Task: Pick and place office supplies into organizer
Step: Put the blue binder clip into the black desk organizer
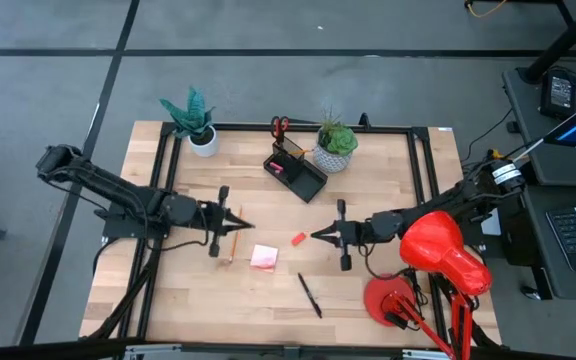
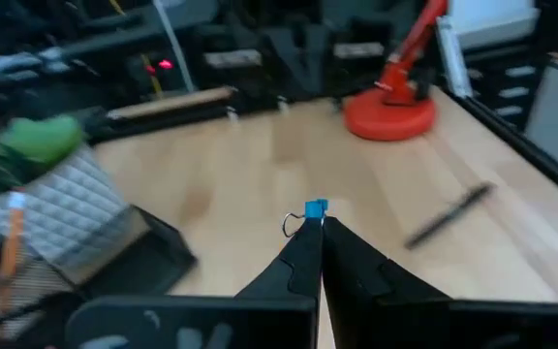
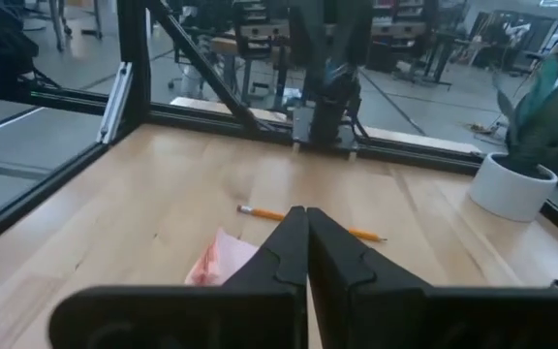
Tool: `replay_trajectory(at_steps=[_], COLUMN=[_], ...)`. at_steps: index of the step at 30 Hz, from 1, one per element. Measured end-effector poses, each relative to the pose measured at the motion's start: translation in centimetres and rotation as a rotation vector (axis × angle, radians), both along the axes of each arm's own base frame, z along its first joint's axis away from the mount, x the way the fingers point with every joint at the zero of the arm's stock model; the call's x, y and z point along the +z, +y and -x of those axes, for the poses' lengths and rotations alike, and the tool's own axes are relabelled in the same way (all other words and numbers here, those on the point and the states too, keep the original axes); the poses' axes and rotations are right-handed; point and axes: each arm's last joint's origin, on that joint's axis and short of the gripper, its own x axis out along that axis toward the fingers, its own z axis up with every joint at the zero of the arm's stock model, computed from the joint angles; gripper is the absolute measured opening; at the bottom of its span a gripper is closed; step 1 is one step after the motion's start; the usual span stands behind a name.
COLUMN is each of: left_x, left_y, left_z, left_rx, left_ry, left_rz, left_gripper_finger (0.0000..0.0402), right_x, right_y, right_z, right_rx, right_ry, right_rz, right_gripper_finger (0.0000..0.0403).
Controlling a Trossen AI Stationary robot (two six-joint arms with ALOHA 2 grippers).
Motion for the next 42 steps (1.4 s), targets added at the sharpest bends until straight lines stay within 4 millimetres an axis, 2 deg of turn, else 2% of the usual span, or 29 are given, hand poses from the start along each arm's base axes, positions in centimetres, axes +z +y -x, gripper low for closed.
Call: replay_trajectory(at_steps=[6,14,21,28,35,38,42], left_x=[-0.2,-1.5,-3.1,-5.1,-6.0,-5.8,-6.0], left_y=[1.6,3.9,6.3,9.3,12.3,13.2,14.4], left_z=[-1.5,-4.0,-5.6,-6.1,-6.0,-6.6,-7.8], left_rx=[0.082,0.265,0.426,0.562,0.646,0.654,0.685], left_ry=[-0.043,-0.090,-0.104,-0.046,-0.021,0.035,0.198], left_rz=[-0.043,-0.008,-0.040,0.029,0.108,0.104,0.096], left_gripper_finger=[0.0002,0.0002,0.0002,0.0002,0.0002,0.0002,0.0002], right_x=[-0.8,-0.9,-1.0,-1.1,-1.3,-1.3,-1.3], right_y=[-0.5,-0.7,-1.6,-3.3,-5.3,-5.7,-6.0], right_z=[0.8,0.9,0.7,0.3,0.1,0.0,-0.1], right_rx=[-0.052,-0.064,-0.142,-0.205,-0.245,-0.199,-0.200], right_ry=[-0.007,-0.005,0.005,0.013,0.037,0.039,0.039], right_rz=[0.006,0.036,0.041,0.070,0.063,0.046,0.032], right_gripper_finger=[0.0008,0.0008,0.0008,0.0008,0.0008,0.0008,0.0008])
